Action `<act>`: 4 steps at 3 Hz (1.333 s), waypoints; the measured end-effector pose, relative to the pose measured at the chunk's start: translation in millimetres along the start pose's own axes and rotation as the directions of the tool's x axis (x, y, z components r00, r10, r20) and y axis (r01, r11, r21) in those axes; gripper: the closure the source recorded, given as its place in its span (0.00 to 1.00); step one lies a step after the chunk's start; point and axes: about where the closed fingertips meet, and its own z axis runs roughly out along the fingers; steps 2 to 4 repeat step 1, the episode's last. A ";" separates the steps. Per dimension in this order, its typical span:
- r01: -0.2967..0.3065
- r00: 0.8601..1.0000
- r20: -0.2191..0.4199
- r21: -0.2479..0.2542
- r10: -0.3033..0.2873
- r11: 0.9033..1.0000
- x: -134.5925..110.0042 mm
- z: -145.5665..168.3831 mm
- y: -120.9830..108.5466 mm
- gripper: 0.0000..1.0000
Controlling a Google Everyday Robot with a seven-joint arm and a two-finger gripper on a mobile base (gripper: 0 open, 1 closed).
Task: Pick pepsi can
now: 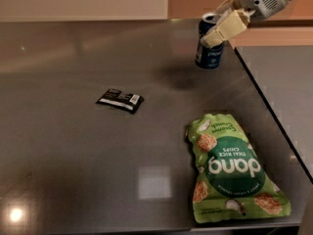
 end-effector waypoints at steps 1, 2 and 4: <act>0.000 1.000 0.000 0.000 0.000 1.000 0.0 0.0 0.0 1.00; 0.000 1.000 0.000 0.000 0.000 1.000 0.0 0.0 0.0 1.00; 0.000 1.000 0.000 0.000 0.000 1.000 0.0 0.0 0.0 1.00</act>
Offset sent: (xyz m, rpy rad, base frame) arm 0.0000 0.0000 0.0000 0.0000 0.0000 0.0000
